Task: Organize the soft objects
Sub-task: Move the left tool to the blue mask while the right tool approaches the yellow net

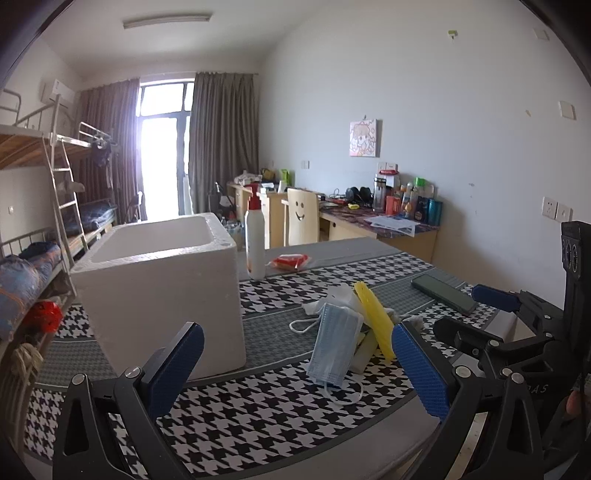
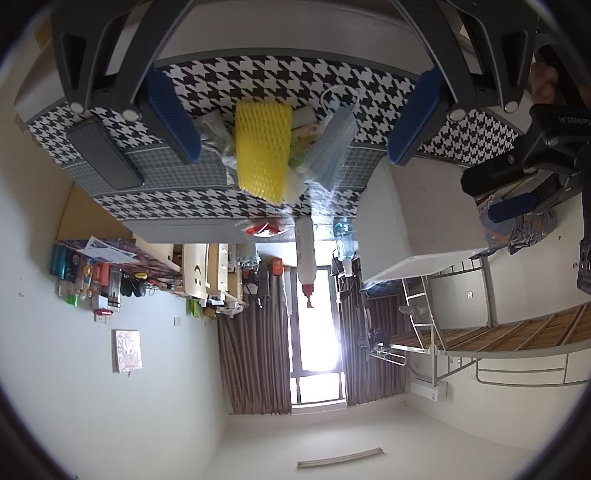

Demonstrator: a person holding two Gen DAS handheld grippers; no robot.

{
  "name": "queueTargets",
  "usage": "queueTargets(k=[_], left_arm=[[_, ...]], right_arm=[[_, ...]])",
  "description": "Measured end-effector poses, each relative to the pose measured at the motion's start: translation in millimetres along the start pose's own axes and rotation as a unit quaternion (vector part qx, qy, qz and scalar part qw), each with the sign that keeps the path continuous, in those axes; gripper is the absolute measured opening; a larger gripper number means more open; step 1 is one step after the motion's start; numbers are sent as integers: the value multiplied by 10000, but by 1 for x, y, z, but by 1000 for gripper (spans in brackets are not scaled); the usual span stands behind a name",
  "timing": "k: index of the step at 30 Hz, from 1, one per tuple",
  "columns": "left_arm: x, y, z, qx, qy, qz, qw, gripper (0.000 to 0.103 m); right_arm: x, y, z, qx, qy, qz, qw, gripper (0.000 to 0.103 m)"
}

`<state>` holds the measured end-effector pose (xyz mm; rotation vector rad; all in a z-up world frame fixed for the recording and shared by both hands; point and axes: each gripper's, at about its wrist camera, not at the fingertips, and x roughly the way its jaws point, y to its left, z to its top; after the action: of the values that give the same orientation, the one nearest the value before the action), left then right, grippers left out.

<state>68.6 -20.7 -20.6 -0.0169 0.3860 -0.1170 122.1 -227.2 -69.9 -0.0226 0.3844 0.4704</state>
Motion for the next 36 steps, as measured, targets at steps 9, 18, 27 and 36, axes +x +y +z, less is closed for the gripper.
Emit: queueTargets(k=[9,18,27,36], left_arm=[[23,-3,-3,96,278,-131,9995,102],[44,-5,-5,149,515,-252,9982,102],[66,-10,-9,206,798,-400,9958,102],[94,-14,-15,245,1196,-482,9913,102]], right_arm=[[13,-9,-5,77,196,-55,9998,100],[27,-18,-8,189,384,-88,9990,96],[40,-24,-12,244,634,-146,9976,88],[51,-32,-16,317,808,-150,9961,87]])
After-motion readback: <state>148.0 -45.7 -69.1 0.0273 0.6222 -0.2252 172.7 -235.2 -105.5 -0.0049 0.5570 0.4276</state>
